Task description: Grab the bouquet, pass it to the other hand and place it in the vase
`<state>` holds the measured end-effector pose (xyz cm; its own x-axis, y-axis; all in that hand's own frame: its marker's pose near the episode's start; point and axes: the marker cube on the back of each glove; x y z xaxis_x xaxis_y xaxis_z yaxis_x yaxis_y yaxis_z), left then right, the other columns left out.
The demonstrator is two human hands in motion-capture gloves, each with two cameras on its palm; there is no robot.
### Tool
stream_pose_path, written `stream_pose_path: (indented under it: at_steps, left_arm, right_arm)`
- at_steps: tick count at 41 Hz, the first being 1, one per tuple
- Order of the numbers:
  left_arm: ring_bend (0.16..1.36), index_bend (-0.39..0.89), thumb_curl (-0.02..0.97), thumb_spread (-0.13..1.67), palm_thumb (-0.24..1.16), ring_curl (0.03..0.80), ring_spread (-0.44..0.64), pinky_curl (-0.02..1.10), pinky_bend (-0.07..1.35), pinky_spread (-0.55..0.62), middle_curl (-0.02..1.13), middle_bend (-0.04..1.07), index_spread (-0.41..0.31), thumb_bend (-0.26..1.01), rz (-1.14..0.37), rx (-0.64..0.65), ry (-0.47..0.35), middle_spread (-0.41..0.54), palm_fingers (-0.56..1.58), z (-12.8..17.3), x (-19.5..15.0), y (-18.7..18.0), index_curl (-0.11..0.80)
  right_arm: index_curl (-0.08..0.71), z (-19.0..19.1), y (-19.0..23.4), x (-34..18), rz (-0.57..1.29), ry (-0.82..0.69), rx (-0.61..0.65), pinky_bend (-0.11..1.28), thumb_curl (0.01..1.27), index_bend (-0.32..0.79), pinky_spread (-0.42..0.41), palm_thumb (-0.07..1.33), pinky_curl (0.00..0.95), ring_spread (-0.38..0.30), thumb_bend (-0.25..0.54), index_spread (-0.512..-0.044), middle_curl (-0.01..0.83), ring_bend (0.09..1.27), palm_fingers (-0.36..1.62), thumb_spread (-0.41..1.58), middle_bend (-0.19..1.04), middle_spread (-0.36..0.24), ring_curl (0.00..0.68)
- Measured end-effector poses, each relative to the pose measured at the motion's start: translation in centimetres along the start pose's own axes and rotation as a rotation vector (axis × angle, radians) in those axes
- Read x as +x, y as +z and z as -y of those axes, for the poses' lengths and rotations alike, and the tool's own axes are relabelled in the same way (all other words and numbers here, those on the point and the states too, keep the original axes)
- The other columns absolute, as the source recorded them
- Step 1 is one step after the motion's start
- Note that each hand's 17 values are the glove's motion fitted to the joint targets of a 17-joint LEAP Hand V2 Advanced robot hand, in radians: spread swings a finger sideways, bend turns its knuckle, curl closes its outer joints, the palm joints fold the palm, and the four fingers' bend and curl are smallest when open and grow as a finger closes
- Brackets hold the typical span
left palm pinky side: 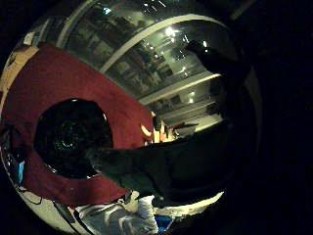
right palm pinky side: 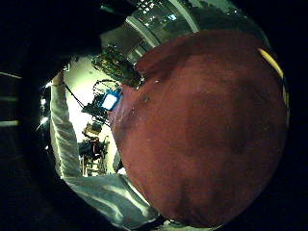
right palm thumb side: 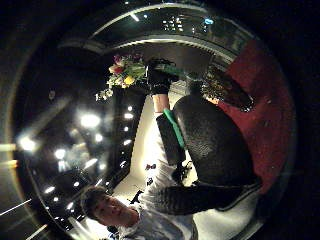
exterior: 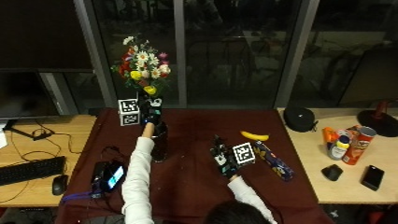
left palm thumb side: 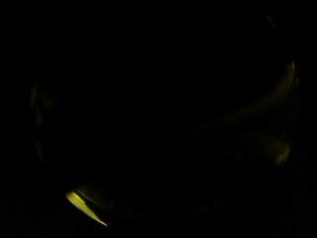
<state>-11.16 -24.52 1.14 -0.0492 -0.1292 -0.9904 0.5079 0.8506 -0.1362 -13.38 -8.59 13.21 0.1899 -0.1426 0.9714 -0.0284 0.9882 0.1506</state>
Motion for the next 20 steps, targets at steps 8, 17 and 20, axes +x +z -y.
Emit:
stream_pose_path:
  at_steps: [8, 17, 20]
  left_arm:
    - [0.51, 0.2, 0.814, 0.2, 1.06, 0.512, -0.33, 0.48, 0.35, -0.27, 0.61, 0.52, -0.245, -0.03, 0.01, -0.02, -0.034, -0.245, 1.2, 0.4, -3.0, -0.1, 0.64]
    - [0.51, 0.19, 0.819, 0.2, 1.05, 0.513, -0.33, 0.48, 0.35, -0.27, 0.61, 0.51, -0.25, -0.03, -0.009, -0.009, -0.056, -0.245, 1.2, 0.6, -4.5, -0.1, 0.647]
    - [0.5, 0.19, 0.821, 0.21, 1.05, 0.512, -0.33, 0.48, 0.35, -0.28, 0.61, 0.51, -0.245, -0.03, 0.004, -0.007, -0.056, -0.247, 1.2, 0.8, -4.9, -0.3, 0.65]
  right_arm:
    - [0.237, 0.2, -1.7, 0.3, -0.042, -0.164, 0.035, 0.66, 0.33, 0.15, 0.272, 0.39, 0.322, 0.014, -0.01, -0.382, 0.324, 0.55, 0.18, 1.27, 0.18, -0.018, 0.297]
    - [0.243, 0.1, -2.6, 0.8, -0.05, -0.208, 0.038, 0.63, 0.32, 0.14, 0.26, 0.4, 0.322, -0.004, -0.012, -0.377, 0.316, 0.56, 0.23, 1.29, 0.17, -0.021, 0.302]
    - [0.243, -0.3, -2.9, 0.6, -0.035, -0.147, 0.041, 0.63, 0.32, 0.13, 0.258, 0.4, 0.326, -0.011, -0.013, -0.373, 0.315, 0.56, 0.24, 1.29, 0.18, -0.022, 0.303]
